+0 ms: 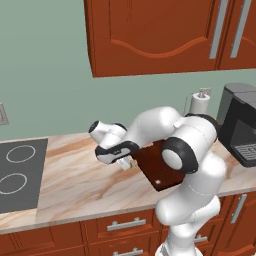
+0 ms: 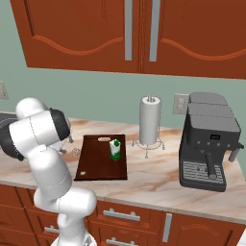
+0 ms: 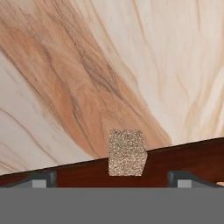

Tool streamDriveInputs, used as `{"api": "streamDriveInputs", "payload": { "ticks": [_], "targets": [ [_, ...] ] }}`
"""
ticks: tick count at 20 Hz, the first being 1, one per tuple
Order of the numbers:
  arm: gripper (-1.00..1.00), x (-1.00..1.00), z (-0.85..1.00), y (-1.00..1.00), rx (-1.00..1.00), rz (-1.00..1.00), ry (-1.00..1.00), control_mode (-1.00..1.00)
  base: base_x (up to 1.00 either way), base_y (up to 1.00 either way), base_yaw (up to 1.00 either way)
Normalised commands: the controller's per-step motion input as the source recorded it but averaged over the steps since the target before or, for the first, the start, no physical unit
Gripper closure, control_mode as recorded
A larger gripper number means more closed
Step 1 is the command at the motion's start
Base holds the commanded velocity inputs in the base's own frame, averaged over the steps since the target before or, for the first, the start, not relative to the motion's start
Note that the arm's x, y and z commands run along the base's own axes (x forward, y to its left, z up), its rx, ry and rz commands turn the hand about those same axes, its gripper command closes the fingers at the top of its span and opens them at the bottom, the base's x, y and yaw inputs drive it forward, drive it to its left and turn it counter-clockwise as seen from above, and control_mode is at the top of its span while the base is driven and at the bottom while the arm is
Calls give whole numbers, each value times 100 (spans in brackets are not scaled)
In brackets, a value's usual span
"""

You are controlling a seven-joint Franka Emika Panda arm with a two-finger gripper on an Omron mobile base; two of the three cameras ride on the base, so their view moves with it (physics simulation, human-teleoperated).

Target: Take out the milk from the fridge and place it on the tray on the counter. Then take the sugar cube near the tray and place it in the tray.

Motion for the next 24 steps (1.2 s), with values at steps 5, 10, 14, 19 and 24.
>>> {"api": "streamDriveInputs", "payload": {
  "ticks": [5,10,14,19,24],
  "targets": [
    [-100,7,-15,0,0,0,2,-100,0,0,0],
    [-100,0,-14,-1,0,0,13,-100,0,0,0],
    [-100,-2,-8,-7,0,0,3,-100,0,0,0],
    [-100,-1,0,-13,0,0,0,-100,0,0,0],
    [-100,11,-5,-5,0,0,1,-100,0,0,0]
  ]
}}
